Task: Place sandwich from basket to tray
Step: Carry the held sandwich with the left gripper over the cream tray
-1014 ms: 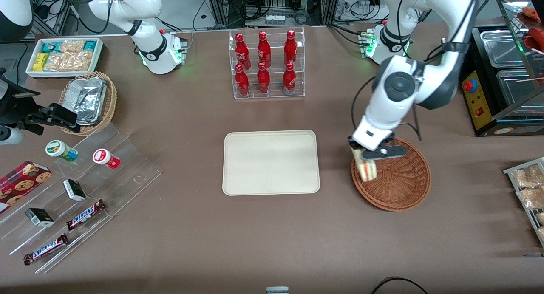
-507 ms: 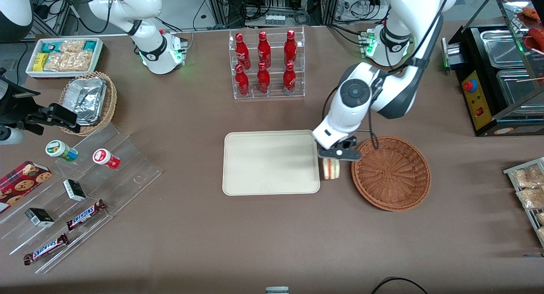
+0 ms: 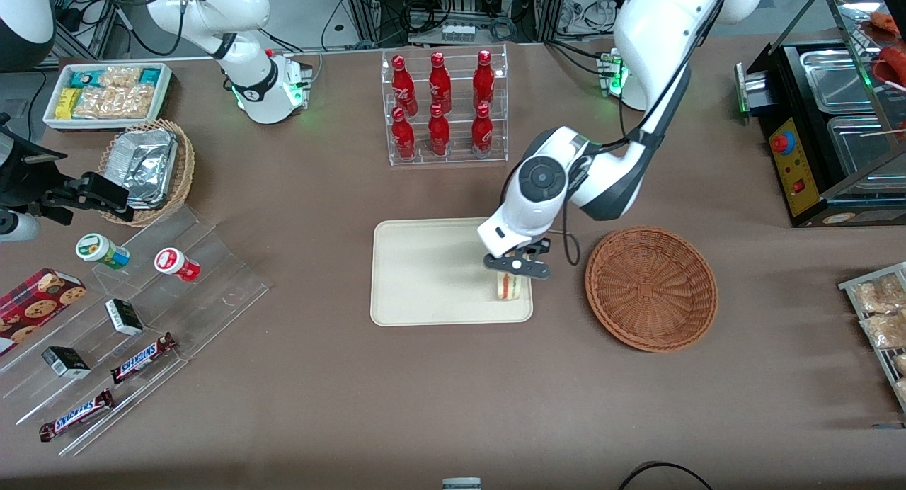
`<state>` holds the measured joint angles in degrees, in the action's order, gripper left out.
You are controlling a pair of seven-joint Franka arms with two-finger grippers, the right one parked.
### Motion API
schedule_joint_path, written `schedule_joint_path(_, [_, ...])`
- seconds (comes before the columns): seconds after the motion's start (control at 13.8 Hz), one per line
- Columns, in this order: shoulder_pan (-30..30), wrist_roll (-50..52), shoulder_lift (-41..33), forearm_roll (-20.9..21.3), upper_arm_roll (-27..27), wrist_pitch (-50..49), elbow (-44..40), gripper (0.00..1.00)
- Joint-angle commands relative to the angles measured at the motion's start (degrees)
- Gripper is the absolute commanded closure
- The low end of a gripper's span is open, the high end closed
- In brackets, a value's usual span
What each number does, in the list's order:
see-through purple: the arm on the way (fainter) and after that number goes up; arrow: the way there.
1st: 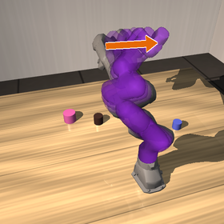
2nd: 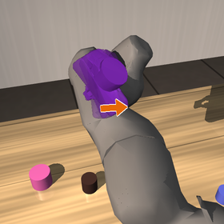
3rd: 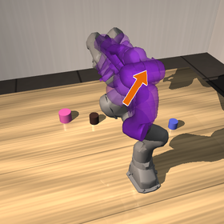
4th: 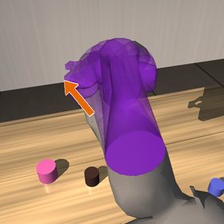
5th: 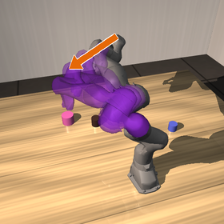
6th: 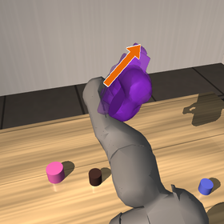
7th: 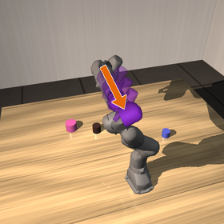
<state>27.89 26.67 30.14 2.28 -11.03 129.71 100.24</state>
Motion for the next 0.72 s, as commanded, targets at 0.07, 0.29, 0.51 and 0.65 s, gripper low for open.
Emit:
schedule_joint_path(0.07, [1.90,-0.48,5.27,-0.88,0.40,-1.13,-7.33,1.00])
schedule_joint_path(0.29, [2.43,1.19,7.56,-0.79,0.40,-0.95,-9.27,1.00])
schedule_joint_path(0.51, [2.61,1.27,8.53,-0.88,0.49,-0.78,-9.45,1.00])
schedule_joint_path(0.65, [2.61,1.28,8.88,-0.88,0.40,0.62,-9.45,1.00])
